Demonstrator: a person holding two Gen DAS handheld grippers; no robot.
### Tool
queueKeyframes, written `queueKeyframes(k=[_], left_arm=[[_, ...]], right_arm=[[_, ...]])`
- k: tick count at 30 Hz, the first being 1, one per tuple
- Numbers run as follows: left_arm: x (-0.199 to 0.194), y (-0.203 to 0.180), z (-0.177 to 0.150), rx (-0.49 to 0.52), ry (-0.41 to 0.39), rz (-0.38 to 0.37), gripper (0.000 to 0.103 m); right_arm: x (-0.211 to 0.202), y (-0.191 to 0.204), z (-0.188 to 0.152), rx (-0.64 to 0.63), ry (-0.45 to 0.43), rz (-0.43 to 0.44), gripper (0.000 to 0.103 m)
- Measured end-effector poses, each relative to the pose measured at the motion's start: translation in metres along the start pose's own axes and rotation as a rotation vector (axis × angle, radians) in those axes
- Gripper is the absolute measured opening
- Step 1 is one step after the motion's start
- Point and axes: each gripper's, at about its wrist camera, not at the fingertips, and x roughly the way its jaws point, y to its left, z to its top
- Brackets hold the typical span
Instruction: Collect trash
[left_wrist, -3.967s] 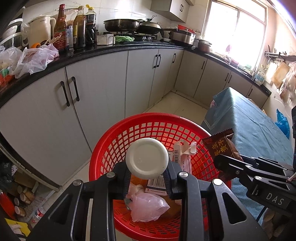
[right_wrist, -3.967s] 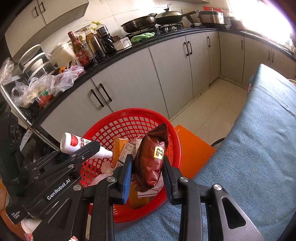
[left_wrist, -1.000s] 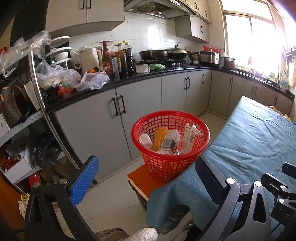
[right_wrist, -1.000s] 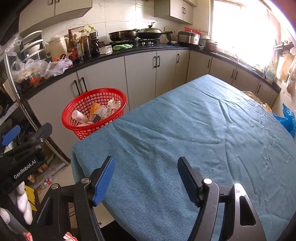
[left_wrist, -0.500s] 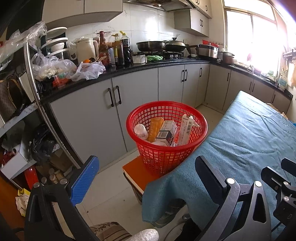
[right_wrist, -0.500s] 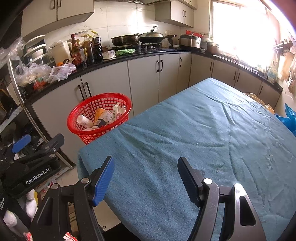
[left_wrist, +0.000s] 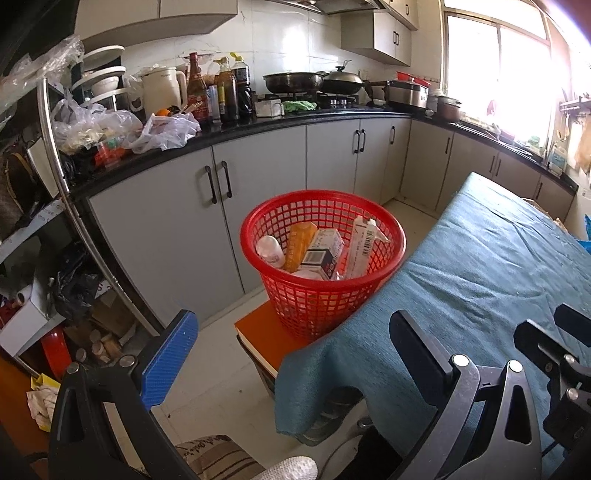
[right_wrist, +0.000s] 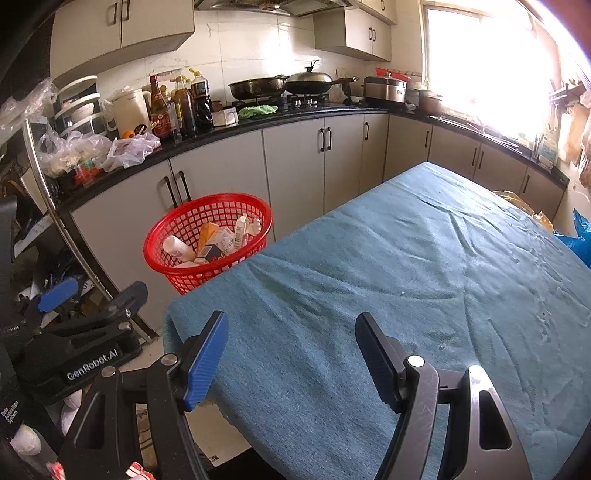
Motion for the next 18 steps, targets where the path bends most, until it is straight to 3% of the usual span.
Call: queueKeyframes(k=[18], left_arm=[[0.0028, 0.0017, -0.0021, -0.010, 0.033, -0.041, 0.103]], right_arm=[[0.0026, 0.0012, -0.0006, 0.001, -0.012, 0.016, 0.077]])
